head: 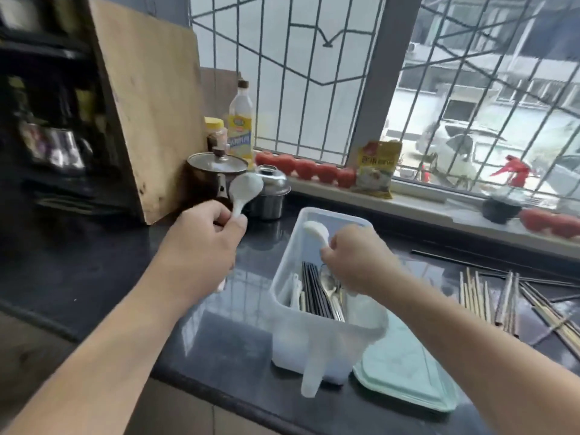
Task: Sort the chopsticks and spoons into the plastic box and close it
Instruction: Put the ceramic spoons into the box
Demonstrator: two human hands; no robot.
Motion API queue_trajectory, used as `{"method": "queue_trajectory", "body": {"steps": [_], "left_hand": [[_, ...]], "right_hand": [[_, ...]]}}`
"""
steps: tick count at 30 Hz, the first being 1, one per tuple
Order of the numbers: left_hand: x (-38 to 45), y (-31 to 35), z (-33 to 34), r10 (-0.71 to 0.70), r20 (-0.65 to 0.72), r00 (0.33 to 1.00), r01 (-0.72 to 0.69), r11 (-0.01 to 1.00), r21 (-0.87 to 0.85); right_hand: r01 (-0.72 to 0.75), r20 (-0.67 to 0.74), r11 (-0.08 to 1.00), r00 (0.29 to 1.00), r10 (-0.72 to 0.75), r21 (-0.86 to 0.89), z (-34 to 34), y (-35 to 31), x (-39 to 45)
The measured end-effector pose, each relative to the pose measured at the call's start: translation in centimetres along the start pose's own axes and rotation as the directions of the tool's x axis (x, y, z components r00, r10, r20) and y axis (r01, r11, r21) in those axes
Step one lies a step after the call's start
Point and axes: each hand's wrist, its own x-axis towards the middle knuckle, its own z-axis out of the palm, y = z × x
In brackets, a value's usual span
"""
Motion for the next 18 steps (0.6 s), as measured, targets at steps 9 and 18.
{"method": "queue_trajectory", "body": {"steps": [9,18], "left_hand": [[0.0,-2.2,1.7,-0.030,0.165,0.986,0.031,0.999,-0.007],[-0.8,-1.7,1.7,-0.002,0.205,0.979,0.001,1.000,0.003]], "right_hand": [[0.173,0.400,0.866,0.916,0.033,-0.469,4.0,-1.9,2.2],[0.151,0.450,0.899,0.891,0.057,-0.411,4.2,-1.2,3.5]]}}
